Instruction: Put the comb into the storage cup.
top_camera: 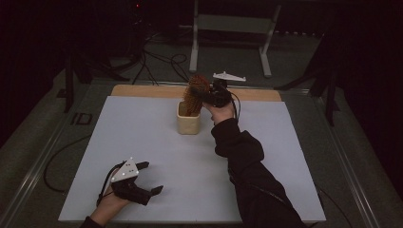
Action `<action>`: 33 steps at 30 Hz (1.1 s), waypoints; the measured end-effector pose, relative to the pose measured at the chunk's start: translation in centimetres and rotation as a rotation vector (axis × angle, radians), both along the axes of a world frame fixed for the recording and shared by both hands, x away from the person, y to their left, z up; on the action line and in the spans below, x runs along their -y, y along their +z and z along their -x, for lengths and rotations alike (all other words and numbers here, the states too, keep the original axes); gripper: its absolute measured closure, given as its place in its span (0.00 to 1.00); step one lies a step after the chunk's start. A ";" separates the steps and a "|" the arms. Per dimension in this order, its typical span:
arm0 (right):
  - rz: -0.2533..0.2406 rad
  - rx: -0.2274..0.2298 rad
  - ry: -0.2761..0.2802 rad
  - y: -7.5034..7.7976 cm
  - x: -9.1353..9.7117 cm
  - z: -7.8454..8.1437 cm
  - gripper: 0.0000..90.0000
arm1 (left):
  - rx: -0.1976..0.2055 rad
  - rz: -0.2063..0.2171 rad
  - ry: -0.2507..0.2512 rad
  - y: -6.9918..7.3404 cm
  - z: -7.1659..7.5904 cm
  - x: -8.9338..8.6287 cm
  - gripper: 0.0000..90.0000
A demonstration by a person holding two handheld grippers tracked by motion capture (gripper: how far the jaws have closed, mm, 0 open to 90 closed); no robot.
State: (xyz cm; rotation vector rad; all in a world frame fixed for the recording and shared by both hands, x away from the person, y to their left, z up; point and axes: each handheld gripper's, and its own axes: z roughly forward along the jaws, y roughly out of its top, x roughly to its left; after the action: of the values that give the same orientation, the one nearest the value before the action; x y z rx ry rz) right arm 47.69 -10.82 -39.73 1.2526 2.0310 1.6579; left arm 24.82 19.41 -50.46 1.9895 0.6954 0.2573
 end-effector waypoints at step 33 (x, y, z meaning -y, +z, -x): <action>0.133 0.021 0.065 0.2 2.3 0.0 0.11 | -0.003 0.006 -0.018 0.0 0.0 0.1 0.00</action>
State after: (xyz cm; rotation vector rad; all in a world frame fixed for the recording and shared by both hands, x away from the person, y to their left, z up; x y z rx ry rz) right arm 47.72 -13.14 -39.50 1.1317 2.1522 1.5278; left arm 24.86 19.28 -50.50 1.9895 0.6793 0.2419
